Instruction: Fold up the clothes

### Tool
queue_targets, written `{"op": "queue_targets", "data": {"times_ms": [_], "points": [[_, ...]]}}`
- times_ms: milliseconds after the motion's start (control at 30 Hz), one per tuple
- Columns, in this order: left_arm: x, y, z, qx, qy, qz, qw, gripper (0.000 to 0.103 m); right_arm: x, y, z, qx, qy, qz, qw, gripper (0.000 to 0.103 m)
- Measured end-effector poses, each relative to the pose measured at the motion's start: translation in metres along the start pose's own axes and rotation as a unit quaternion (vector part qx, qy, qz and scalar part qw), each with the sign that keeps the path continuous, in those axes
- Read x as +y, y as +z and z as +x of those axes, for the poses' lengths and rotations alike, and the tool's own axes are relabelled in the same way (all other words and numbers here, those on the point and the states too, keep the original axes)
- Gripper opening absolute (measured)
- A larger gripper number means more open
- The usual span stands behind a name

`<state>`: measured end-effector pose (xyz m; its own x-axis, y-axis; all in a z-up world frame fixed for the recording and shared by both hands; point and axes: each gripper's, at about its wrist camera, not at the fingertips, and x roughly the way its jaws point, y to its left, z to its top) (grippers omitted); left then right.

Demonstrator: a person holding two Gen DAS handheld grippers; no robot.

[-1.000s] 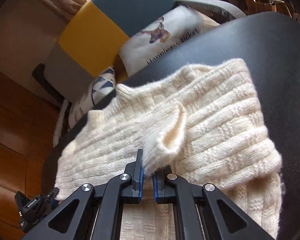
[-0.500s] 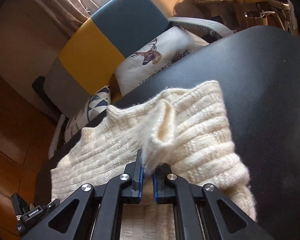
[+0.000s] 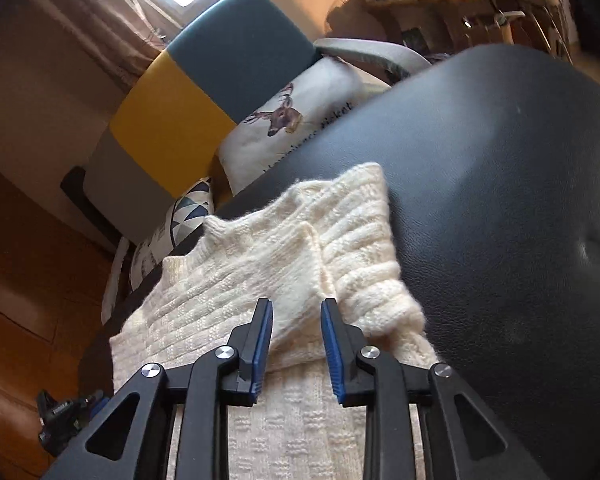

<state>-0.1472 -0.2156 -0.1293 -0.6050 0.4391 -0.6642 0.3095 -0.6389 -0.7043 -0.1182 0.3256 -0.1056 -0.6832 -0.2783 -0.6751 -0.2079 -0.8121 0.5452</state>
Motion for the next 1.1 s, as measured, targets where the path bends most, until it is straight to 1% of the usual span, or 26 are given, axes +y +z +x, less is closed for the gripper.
{"op": "queue_targets", "data": {"times_ms": [33,67,167,200,233,300,333,367,400,433,467,500,567,600,633,667,733,800,867,933,967,1000,1033,1067,1100], "points": [[-0.003,0.006,0.005,0.007,0.004,0.009,0.9999,0.025,0.011,0.002,0.003,0.005,0.004,-0.021,1.000,0.026],[-0.007,0.011,0.010,0.013,0.007,0.018,0.9997,0.026,0.022,0.004,0.008,0.014,0.005,-0.042,0.999,0.026],[-0.022,0.022,0.034,0.041,0.006,0.038,0.9984,0.032,0.051,0.006,0.031,0.038,-0.017,-0.099,0.994,0.026],[-0.027,0.025,0.042,0.050,0.005,0.045,0.9977,0.037,0.055,0.007,0.039,0.050,-0.023,-0.106,0.993,0.026],[-0.032,0.028,0.050,0.059,0.006,0.052,0.9969,0.046,0.056,0.008,0.047,0.061,-0.028,-0.107,0.992,0.026],[-0.042,0.029,0.059,0.073,0.019,0.070,0.9947,0.048,0.056,0.010,0.060,0.081,-0.036,-0.102,0.991,0.026],[-0.048,0.029,0.062,0.077,0.020,0.088,0.9929,0.050,0.055,0.010,0.066,0.089,-0.039,-0.099,0.990,0.026],[-0.055,0.028,0.066,0.080,0.023,0.107,0.9908,0.050,0.052,0.009,0.070,0.097,-0.041,-0.095,0.990,0.026],[-0.063,0.024,0.067,0.071,0.046,0.134,0.9873,0.043,0.051,0.008,0.075,0.106,-0.043,-0.092,0.989,0.026],[-0.072,0.021,0.069,0.059,0.061,0.162,0.9832,0.020,0.050,0.006,0.078,0.112,-0.042,-0.091,0.989,0.026],[-0.075,0.019,0.066,0.052,0.062,0.177,0.9809,0.014,0.051,0.003,0.080,0.116,-0.038,-0.092,0.988,0.027],[-0.078,0.017,0.063,0.046,0.062,0.191,0.9786,0.013,0.051,0.000,0.080,0.120,-0.025,-0.091,0.988,0.028],[-0.073,0.021,0.055,0.031,0.064,0.195,0.9782,0.012,0.049,-0.006,0.077,0.130,0.028,-0.074,0.988,0.028],[-0.068,0.023,0.056,0.034,0.070,0.191,0.9785,0.012,0.047,-0.010,0.078,0.134,0.040,-0.068,0.988,0.028],[-0.062,0.026,0.058,0.039,0.075,0.187,0.9788,0.012,0.045,-0.014,0.079,0.135,0.039,-0.067,0.988,0.026],[-0.056,0.029,0.062,0.051,0.073,0.179,0.9799,0.013,0.042,-0.017,0.081,0.137,0.041,-0.065,0.988,0.026],[-0.045,0.032,0.059,0.061,0.065,0.161,0.9829,0.017,0.031,-0.018,0.079,0.136,0.066,-0.036,0.988,0.026],[-0.044,0.034,0.045,0.047,0.070,0.152,0.9847,0.018,0.021,-0.014,0.070,0.122,0.091,-0.008,0.988,0.026],[-0.044,0.035,0.031,0.032,0.075,0.144,0.9861,0.018,0.013,-0.006,0.056,0.098,0.088,-0.001,0.991,0.026],[-0.052,0.031,0.008,0.000,0.070,0.149,0.9863,0.018,0.007,0.001,0.044,0.077,0.079,-0.002,0.994,0.027],[-0.057,0.027,-0.004,-0.014,0.062,0.152,0.9863,0.018,0.005,0.005,0.041,0.070,0.077,-0.004,0.995,0.027],[-0.062,0.022,-0.012,-0.021,0.040,0.155,0.9869,0.018,0.005,0.010,0.041,0.065,0.076,-0.007,0.995,0.027],[-0.068,0.014,-0.015,-0.018,0.020,0.161,0.9865,0.022,0.005,0.014,0.040,0.061,0.075,-0.010,0.995,0.027],[-0.074,0.007,-0.017,-0.014,0.003,0.169,0.9856,0.022,0.005,0.018,0.039,0.057,0.074,-0.013,0.996,0.027],[-0.079,-0.002,-0.016,-0.009,0.005,0.183,0.9831,0.022,0.007,0.022,0.041,0.055,0.075,-0.015,0.996,0.027]]}}
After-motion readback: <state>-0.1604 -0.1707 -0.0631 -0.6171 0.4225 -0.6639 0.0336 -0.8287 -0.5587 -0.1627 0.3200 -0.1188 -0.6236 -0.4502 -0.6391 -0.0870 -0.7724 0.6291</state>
